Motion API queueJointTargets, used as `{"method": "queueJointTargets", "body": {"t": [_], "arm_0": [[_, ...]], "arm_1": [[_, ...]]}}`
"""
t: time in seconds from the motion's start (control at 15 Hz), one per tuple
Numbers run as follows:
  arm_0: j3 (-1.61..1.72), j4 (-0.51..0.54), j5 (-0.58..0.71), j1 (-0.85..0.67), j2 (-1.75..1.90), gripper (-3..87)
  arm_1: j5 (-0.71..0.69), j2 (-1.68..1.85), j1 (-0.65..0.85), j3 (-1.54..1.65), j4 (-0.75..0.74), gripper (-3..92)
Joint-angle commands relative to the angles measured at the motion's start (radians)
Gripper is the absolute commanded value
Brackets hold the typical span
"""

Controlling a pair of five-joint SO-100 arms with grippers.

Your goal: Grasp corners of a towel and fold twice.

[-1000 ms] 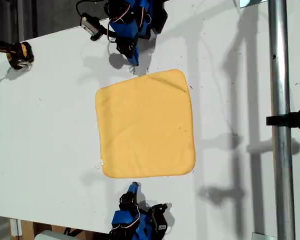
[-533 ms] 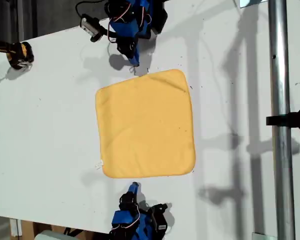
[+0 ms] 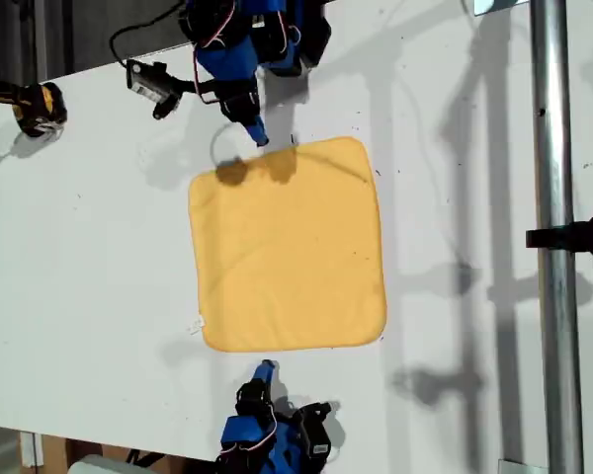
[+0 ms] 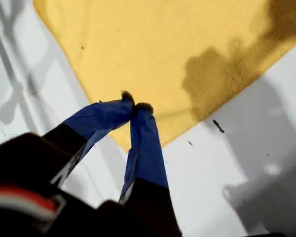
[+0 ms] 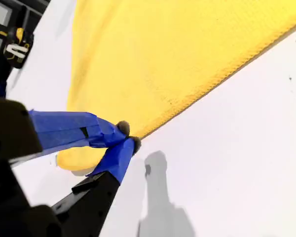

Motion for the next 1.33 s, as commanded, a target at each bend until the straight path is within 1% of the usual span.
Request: {"method": "queueJointTargets", "body": {"t": [0.0,0.2,0.4,0.47,0.53,0.67,0.73,0.8,0.93,1.0,1.13,1.27], "arm_0": [[0.003,0.002,0.0,-0.008,0.002,-1.0],[0.003,0.0,0.008,-0.009,0.002,-1.0],[0.003,-0.002,0.011,-0.009,0.002,-1.0],[0.003,-0.002,0.011,-0.009,0.002,-1.0],[0.003,-0.002,0.009,-0.009,0.002,-1.0],[0.003,-0.002,0.006,-0.005,0.002,-1.0],[0.003,-0.002,0.003,-0.003,0.002,-1.0],[0.003,0.0,0.003,0.0,0.002,-1.0],[0.003,0.0,0.002,0.006,0.002,-1.0],[0.003,0.0,0.0,0.011,0.002,-1.0],[0.003,0.002,-0.002,0.018,0.002,-1.0],[0.003,0.002,-0.003,0.021,0.002,-1.0]], "arm_1": [[-0.121,-0.152,-0.074,-0.215,0.048,-0.2],[-0.17,-0.305,-0.242,-0.414,0.189,-0.2],[-0.163,-0.422,-0.41,-0.505,0.253,-0.2],[-0.161,-0.5,-0.446,-0.558,0.299,-0.2],[-0.16,-0.583,-0.476,-0.621,0.345,-0.2],[-0.166,-0.673,-0.482,-0.729,0.397,-0.2],[-0.167,-0.676,-0.477,-0.736,0.383,-0.2],[-0.167,-0.673,-0.477,-0.742,0.388,4.9],[-0.17,-0.652,-0.471,-0.77,0.419,21.1],[-0.195,-0.644,-0.463,-0.77,0.419,28.9],[-0.224,-0.647,-0.459,-0.772,0.428,37.3],[-0.238,-0.647,-0.46,-0.784,0.459,40.9]]}}
